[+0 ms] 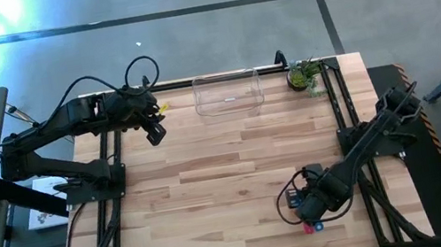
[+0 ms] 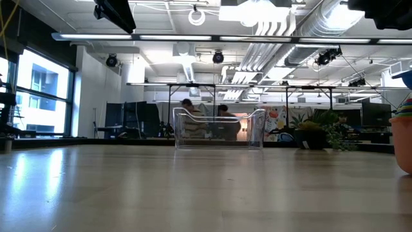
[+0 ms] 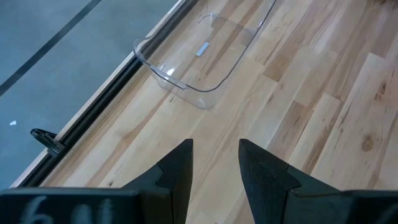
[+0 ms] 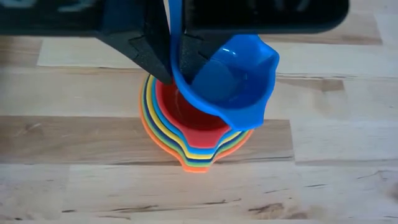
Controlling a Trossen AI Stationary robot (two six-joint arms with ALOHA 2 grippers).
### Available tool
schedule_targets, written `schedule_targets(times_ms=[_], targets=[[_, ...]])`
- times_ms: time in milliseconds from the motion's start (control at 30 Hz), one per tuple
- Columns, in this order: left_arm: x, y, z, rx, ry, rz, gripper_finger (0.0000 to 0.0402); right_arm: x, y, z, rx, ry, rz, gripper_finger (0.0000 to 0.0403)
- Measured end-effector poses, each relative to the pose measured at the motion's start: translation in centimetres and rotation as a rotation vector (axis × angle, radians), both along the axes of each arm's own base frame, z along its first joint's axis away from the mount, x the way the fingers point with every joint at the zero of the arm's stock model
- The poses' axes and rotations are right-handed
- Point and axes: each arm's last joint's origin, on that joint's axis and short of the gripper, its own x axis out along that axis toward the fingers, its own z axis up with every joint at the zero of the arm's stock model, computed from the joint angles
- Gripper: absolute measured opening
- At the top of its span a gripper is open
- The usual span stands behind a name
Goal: Nest measuring cups in basket
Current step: Stack the blue measuring cup on top of the other red measuring cup
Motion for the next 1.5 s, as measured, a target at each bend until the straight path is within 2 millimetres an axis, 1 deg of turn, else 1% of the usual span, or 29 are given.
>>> schedule_targets(times_ms=[467,833,900,1100,1200,1400,1500], targets=[[0.00,0.00,0.01,0.001,0.000,0.000,0.0117,0.06,0.17,0.00,0.036,0.009,0.020,0.0011],[0.00,0.00,0.00,0.001,0.001,0.000,0.0117,0.06,0.09,-0.03,0.030,0.011,0.017,0.0014],[0.00,0.00,0.00,0.001,0.000,0.000,0.0117,0.14,-0.02,-0.03,0.030,0.011,0.013,0.0021],[0.00,0.00,0.00,0.001,0.000,0.000,0.0117,0.18,-0.07,-0.03,0.026,0.009,0.011,0.0062],[0.00,0.00,0.00,0.001,0.000,0.000,0.0117,0.16,-0.09,-0.03,0.024,0.010,0.010,0.0075],[0.00,0.00,0.00,0.001,0.000,-0.001,0.0117,0.13,-0.02,0.00,0.046,0.021,0.008,0.0083],[0.00,0.00,0.00,0.001,0.000,-0.001,0.0117,-0.16,0.03,0.38,0.077,0.031,0.014,0.0083]])
